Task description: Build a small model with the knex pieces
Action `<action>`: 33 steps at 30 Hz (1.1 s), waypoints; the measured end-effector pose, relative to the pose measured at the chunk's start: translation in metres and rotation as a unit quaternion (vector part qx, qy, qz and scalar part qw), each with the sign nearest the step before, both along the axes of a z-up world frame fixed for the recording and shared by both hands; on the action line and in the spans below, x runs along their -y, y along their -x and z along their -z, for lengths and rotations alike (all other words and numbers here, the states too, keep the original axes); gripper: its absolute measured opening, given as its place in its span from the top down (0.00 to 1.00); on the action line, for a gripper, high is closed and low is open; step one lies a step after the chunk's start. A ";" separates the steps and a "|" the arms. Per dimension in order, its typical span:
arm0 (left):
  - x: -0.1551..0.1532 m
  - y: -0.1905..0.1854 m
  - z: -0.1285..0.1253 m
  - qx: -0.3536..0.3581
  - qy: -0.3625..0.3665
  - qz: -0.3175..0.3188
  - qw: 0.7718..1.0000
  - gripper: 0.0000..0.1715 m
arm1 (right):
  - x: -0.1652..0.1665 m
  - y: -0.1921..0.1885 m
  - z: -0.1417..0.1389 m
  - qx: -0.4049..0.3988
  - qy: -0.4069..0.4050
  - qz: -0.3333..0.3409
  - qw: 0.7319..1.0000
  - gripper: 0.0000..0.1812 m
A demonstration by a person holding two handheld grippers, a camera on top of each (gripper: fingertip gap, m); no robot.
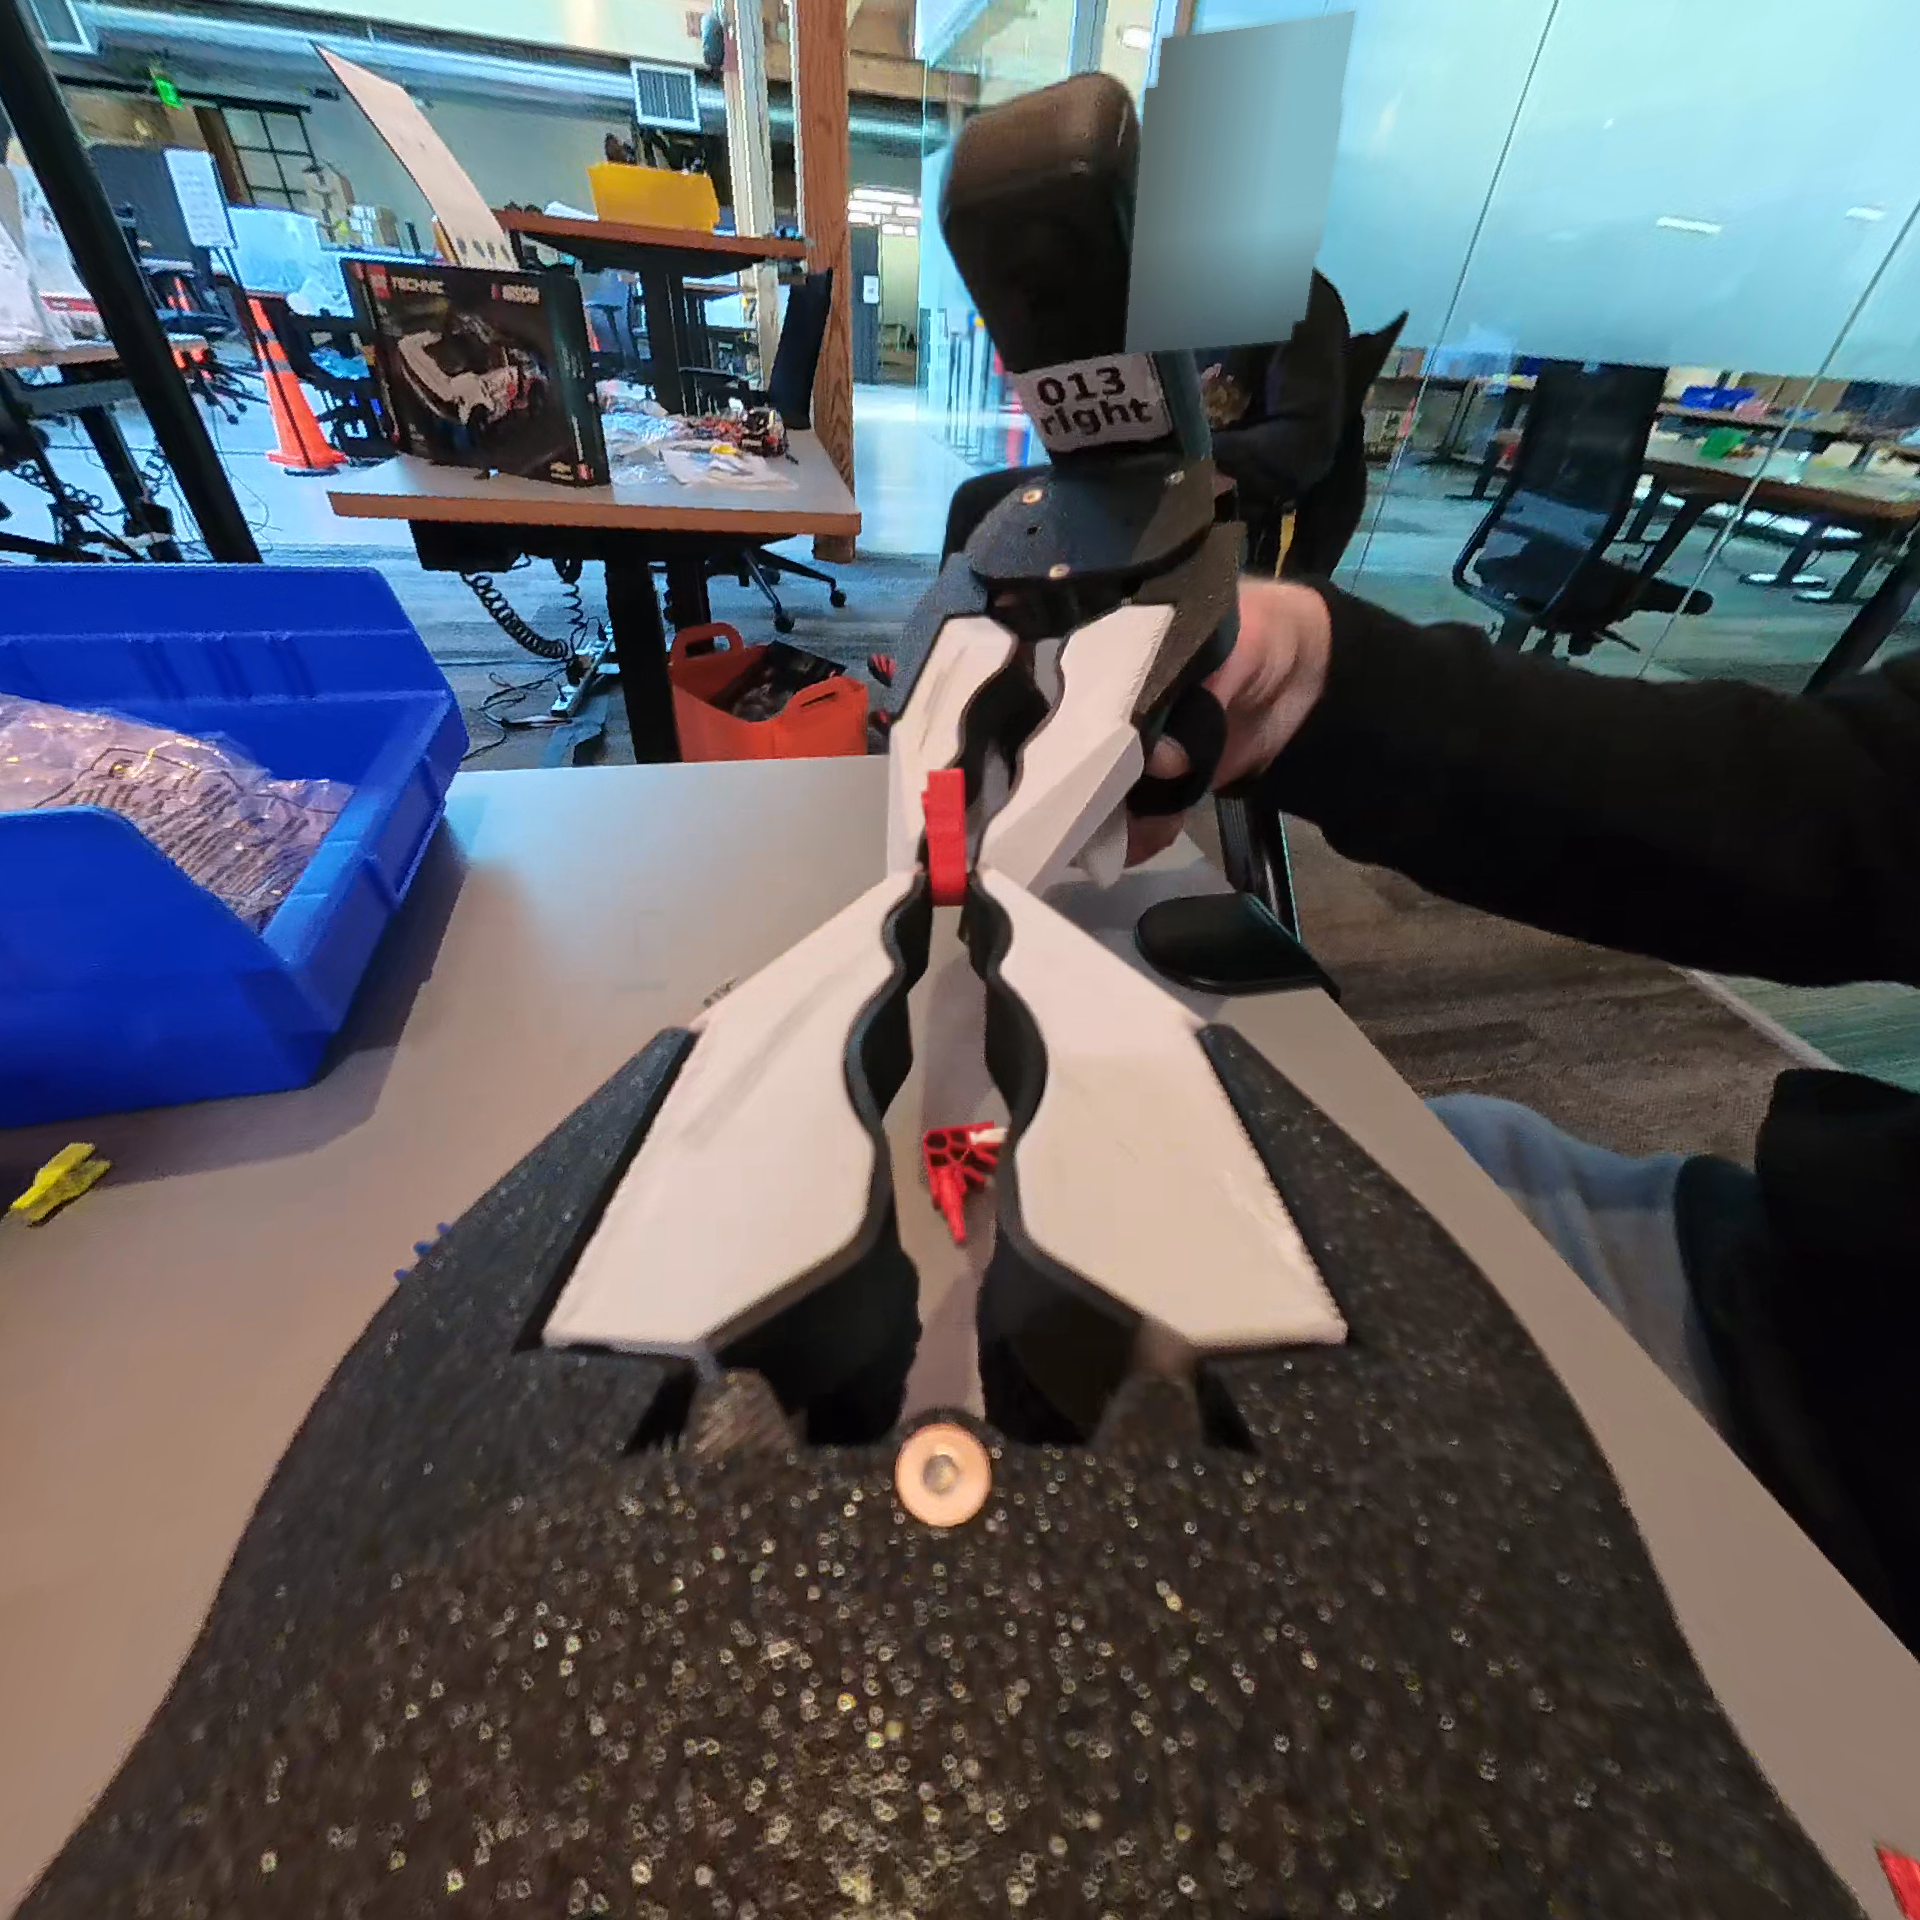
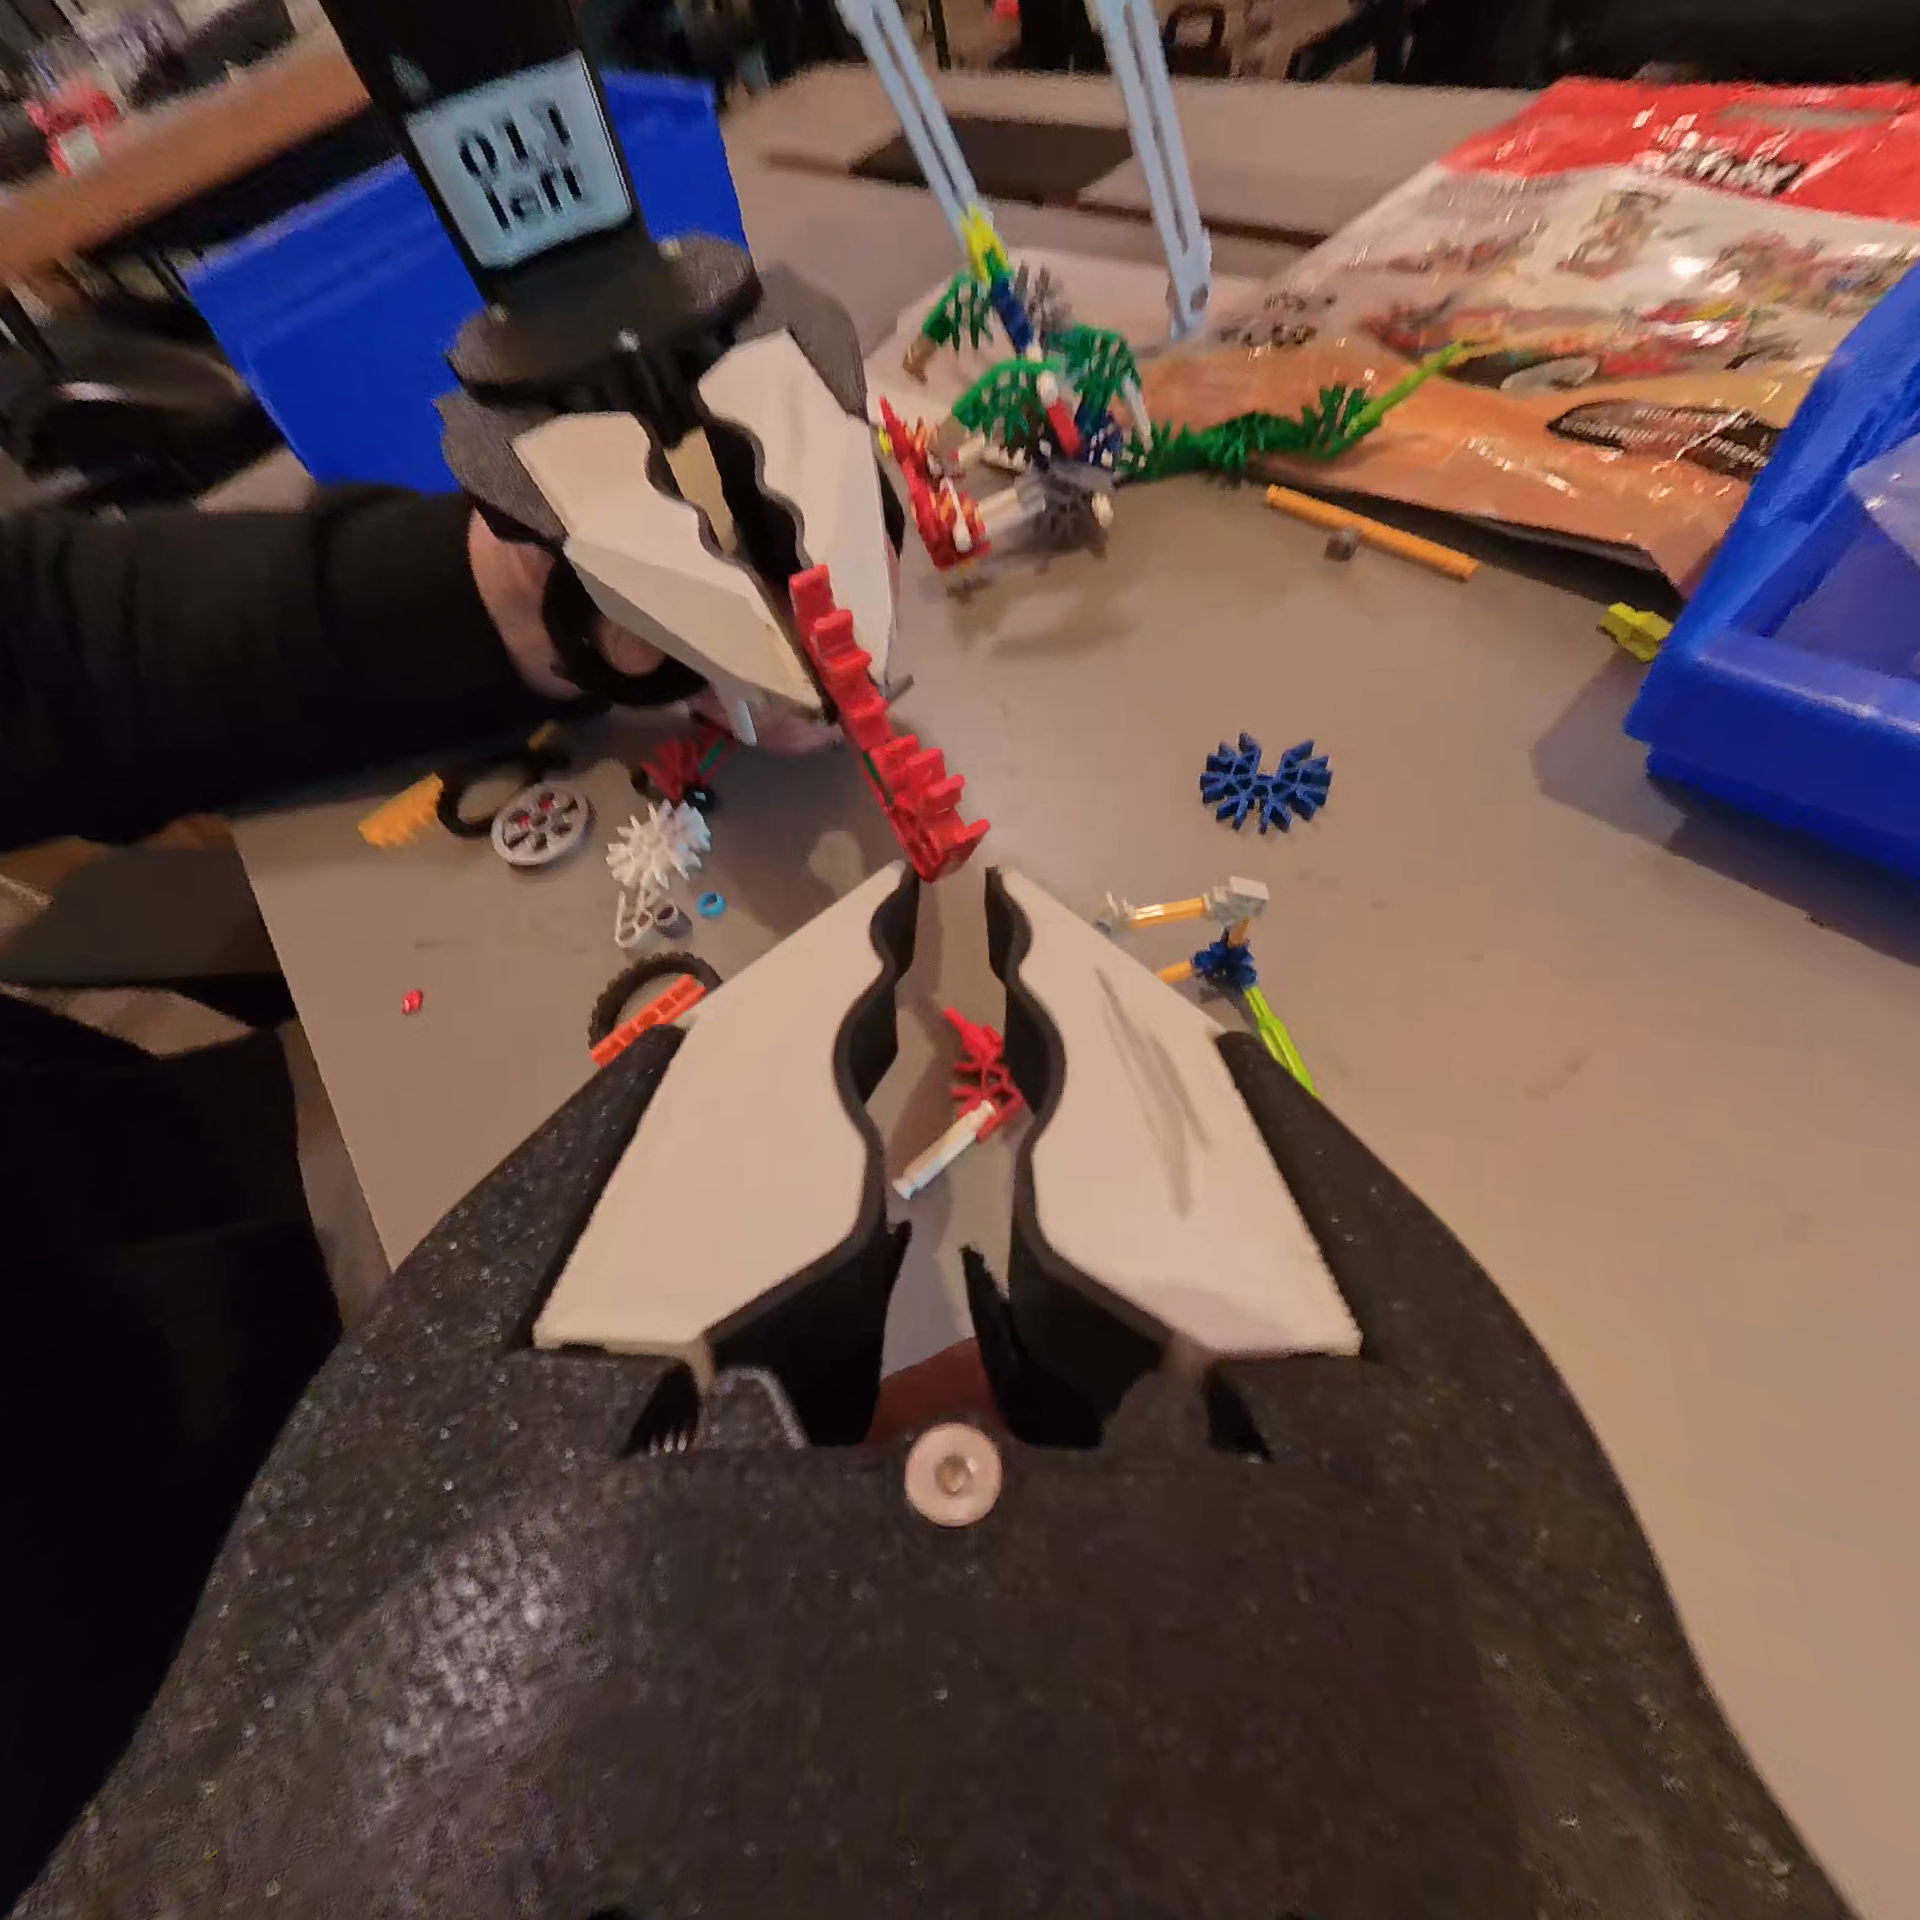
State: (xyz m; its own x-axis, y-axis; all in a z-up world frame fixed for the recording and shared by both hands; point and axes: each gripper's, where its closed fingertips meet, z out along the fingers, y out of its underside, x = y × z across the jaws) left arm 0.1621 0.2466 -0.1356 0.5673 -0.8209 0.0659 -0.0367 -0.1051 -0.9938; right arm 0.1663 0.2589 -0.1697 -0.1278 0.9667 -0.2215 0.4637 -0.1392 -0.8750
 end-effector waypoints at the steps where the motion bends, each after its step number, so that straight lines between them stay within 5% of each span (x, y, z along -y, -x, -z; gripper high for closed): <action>1: -0.001 0.000 0.000 0.005 0.001 -0.001 1.000 0.98 | 0.000 0.000 -0.004 -0.015 0.006 0.002 1.000 0.97; 14: -0.001 -0.002 -0.006 0.037 0.018 0.023 0.999 0.98 | -0.007 -0.002 -0.027 -0.084 0.040 0.031 0.995 0.86; 21: -0.008 -0.010 -0.001 0.023 0.031 0.040 0.998 0.97 | -0.004 -0.009 -0.035 -0.112 0.024 0.018 0.993 0.96; 25: -0.025 0.001 0.027 -0.093 0.045 -0.027 0.994 0.90 | -0.019 -0.018 -0.028 -0.089 0.017 0.059 0.994 0.97; 28: -0.031 0.013 0.059 -0.217 0.068 -0.074 0.971 0.81 | -0.030 -0.029 -0.015 -0.057 0.008 0.089 0.994 0.97; 33: -0.034 0.004 0.089 -0.282 0.120 -0.099 0.947 0.74 | -0.032 -0.039 0.007 -0.004 -0.015 0.111 0.994 0.97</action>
State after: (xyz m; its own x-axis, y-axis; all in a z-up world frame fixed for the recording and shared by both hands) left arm 0.1579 0.2808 -0.2250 0.7090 -0.6945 -0.1221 -0.5108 -0.3864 -0.7679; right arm 0.2054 0.2909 -0.1765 0.0871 0.9775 -0.1919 0.4173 -0.2107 -0.8840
